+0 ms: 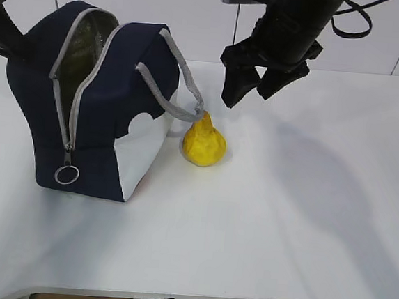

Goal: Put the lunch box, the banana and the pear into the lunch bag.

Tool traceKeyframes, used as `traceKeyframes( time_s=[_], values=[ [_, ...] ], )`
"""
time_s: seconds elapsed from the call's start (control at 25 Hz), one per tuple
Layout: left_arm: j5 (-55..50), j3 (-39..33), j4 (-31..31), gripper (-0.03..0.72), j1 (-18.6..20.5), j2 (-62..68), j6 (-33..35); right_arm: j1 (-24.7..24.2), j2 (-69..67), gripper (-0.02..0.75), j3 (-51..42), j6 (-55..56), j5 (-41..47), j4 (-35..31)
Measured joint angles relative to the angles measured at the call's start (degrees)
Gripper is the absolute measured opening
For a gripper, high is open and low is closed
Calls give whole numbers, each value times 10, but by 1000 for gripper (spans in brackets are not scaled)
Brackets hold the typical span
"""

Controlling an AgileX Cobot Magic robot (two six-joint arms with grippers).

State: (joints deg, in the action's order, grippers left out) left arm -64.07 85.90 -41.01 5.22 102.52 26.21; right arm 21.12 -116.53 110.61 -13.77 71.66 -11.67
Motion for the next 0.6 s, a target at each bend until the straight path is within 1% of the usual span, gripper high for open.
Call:
traceKeyframes(
  time_s=[0.4, 0.6],
  values=[
    [3, 0, 0, 26, 0, 0, 0, 11, -38, 580, -1, -27, -3, 2],
    [3, 0, 0, 26, 0, 0, 0, 12, -46, 580, -1, -54, -18, -21]
  ],
)
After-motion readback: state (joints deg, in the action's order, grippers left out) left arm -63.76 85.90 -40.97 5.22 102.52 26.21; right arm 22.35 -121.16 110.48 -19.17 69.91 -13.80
